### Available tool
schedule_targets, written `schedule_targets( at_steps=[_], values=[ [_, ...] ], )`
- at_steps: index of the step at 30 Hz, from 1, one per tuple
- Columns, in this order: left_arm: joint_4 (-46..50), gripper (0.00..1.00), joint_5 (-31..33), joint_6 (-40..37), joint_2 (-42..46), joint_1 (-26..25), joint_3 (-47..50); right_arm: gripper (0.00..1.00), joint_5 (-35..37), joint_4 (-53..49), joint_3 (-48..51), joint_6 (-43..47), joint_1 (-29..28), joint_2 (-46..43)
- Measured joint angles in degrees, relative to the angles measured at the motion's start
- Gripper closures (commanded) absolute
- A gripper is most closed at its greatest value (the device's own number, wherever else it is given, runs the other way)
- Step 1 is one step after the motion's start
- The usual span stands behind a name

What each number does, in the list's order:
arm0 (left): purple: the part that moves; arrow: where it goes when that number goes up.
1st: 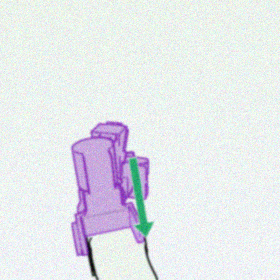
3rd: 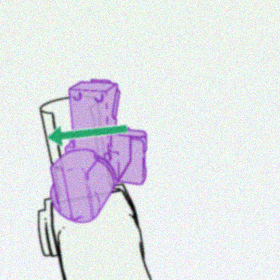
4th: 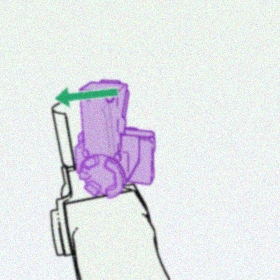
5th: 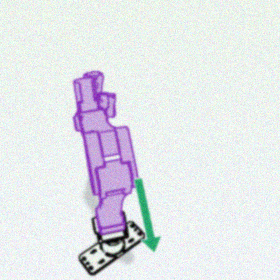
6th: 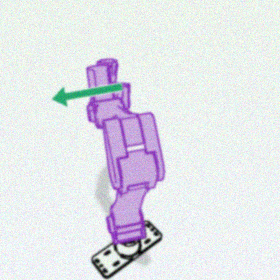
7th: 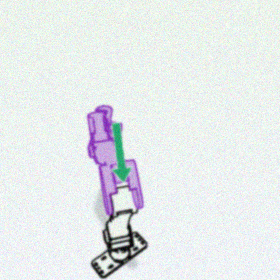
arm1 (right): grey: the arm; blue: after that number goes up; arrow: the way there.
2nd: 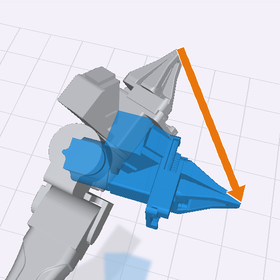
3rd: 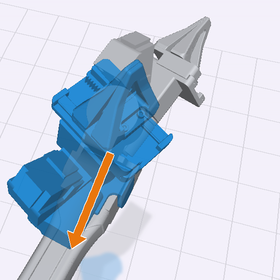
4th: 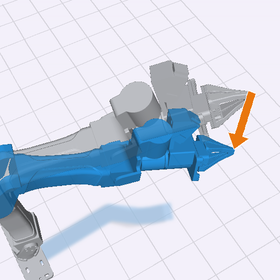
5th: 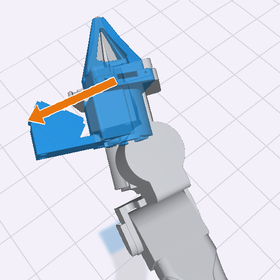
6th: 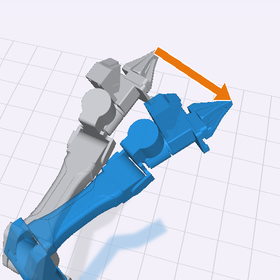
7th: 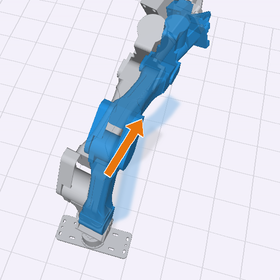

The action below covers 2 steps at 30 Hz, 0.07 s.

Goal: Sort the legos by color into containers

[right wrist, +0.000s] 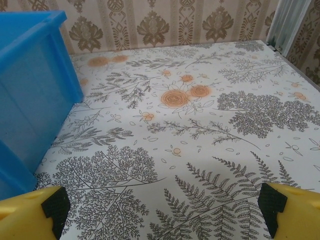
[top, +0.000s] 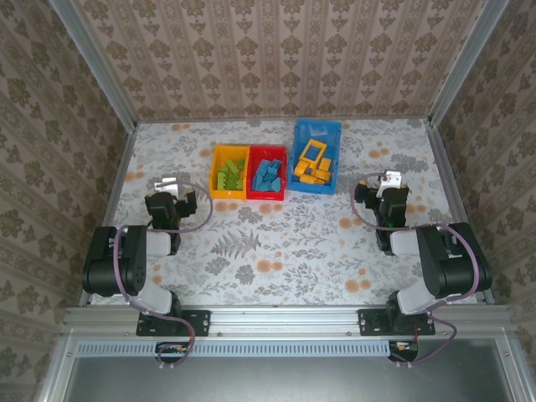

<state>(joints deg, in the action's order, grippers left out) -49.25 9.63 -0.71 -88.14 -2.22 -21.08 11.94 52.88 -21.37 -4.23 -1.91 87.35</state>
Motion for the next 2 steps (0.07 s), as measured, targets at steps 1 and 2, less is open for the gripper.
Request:
schedule_targets(
  at_steps=[1, 2],
  values=[
    [-0.04, 0.00, 0.00, 0.00, 0.00, 0.00, 0.00, 0.00, 0.00, -0.33, -0.04, 0.02, 0.00, 0.02],
    [-0.04, 0.00, 0.00, 0.00, 0.00, 0.00, 0.00, 0.00, 0.00, -0.52, -0.04, 0.02, 0.00, 0.04]
  ],
)
